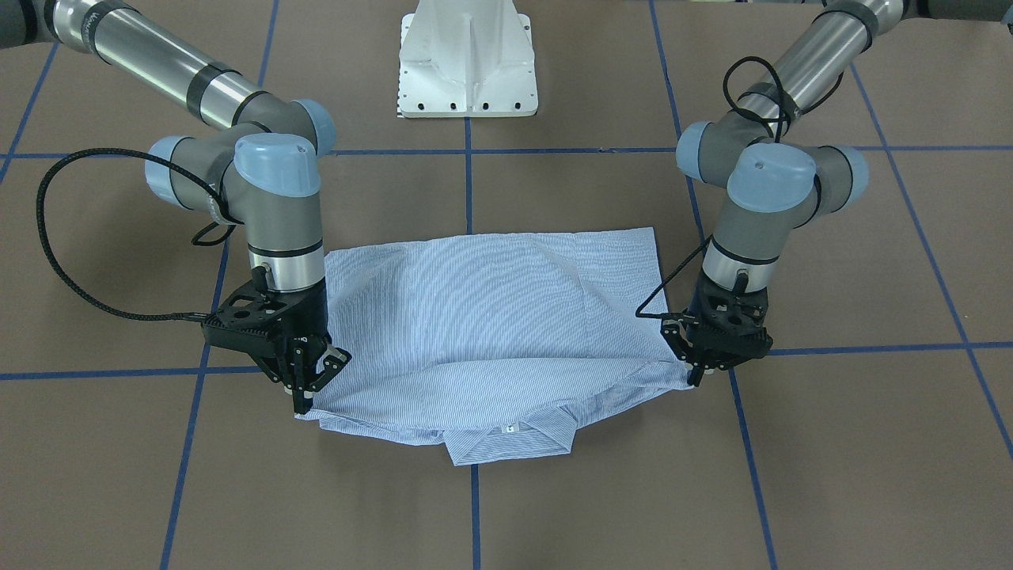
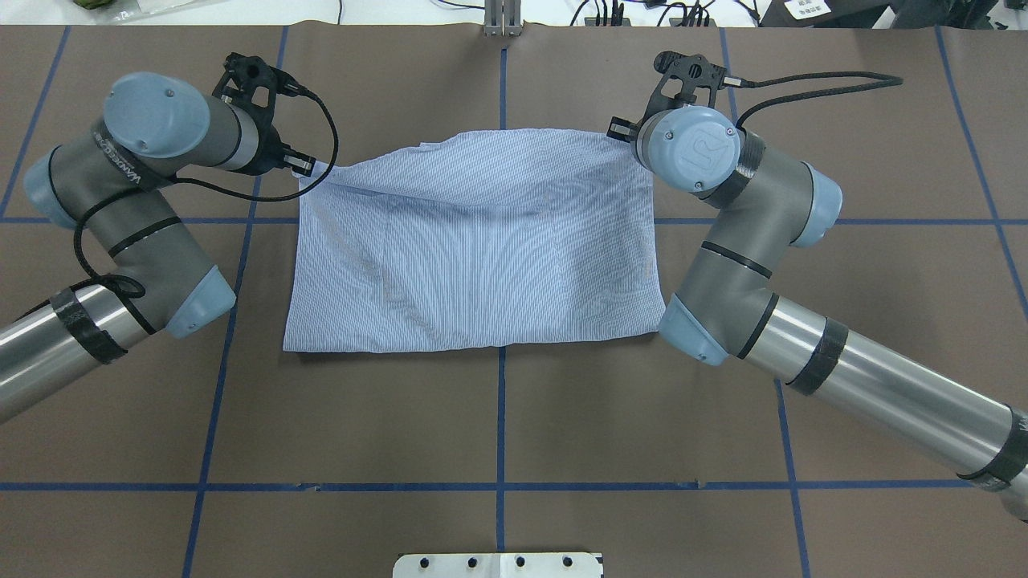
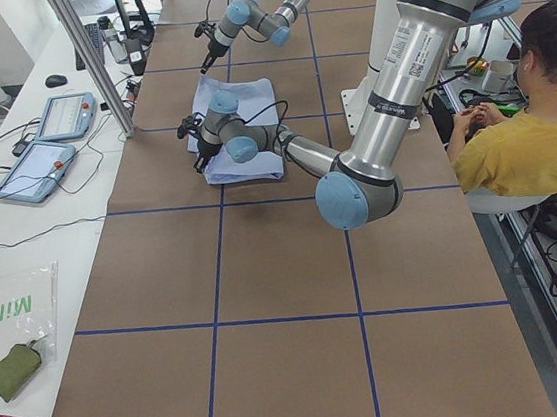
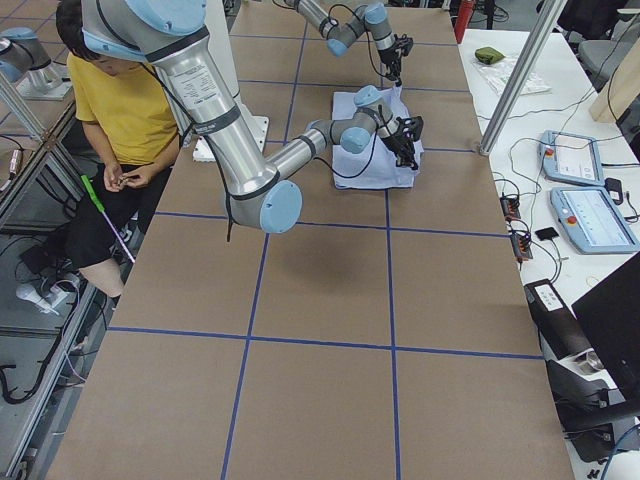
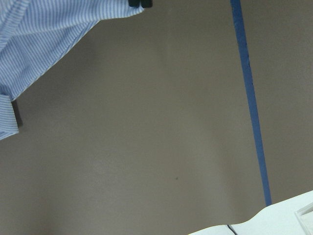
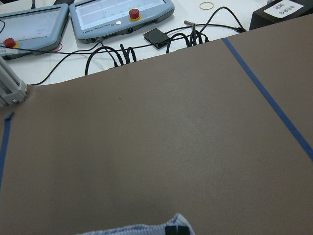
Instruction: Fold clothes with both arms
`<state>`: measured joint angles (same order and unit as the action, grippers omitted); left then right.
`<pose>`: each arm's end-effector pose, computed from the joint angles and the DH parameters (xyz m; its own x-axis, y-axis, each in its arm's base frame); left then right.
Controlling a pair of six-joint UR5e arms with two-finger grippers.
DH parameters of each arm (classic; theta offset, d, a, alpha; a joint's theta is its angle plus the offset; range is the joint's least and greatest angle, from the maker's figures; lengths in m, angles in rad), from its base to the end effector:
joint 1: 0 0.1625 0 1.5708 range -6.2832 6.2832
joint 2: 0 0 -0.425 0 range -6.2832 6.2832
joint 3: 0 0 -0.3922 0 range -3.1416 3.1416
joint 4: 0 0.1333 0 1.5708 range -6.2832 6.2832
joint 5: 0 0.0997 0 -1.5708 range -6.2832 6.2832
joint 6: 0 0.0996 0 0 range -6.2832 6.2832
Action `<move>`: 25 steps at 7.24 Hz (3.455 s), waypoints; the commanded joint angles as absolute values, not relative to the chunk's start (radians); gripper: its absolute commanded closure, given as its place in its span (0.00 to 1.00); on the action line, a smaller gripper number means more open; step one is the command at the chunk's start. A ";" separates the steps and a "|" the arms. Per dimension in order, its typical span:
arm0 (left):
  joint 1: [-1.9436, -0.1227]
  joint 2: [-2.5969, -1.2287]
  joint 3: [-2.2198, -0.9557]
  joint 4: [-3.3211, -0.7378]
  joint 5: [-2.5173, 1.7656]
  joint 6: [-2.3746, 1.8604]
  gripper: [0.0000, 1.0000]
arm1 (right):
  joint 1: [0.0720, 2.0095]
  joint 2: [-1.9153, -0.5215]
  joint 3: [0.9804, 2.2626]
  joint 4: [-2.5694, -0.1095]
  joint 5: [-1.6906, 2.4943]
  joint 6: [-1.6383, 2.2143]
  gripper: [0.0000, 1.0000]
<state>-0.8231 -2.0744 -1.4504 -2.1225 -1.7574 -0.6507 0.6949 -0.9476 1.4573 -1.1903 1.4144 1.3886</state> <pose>0.3964 -0.5963 0.3660 0.7372 0.3549 -0.5750 0.0537 0.8175 0.5734 -0.4651 -0.5815 0.3007 0.6068 0.2728 0.7466 -0.6259 0.7430 0.2372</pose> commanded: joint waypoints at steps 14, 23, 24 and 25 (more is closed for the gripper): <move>-0.497 -1.686 -1.723 -2.444 -1.729 -1.065 0.50 | 0.687 -0.977 1.528 -1.184 1.503 1.353 0.00; -0.555 -1.603 -1.789 -2.434 -1.724 -0.950 1.00 | 0.663 -0.989 1.542 -1.184 1.483 1.368 0.00; -0.610 -1.615 -1.743 -2.433 -1.724 -0.933 1.00 | 0.658 -0.989 1.543 -1.184 1.483 1.379 0.00; -0.686 -1.685 -1.648 -2.433 -1.724 -0.875 1.00 | 0.652 -0.988 1.545 -1.184 1.483 1.390 0.00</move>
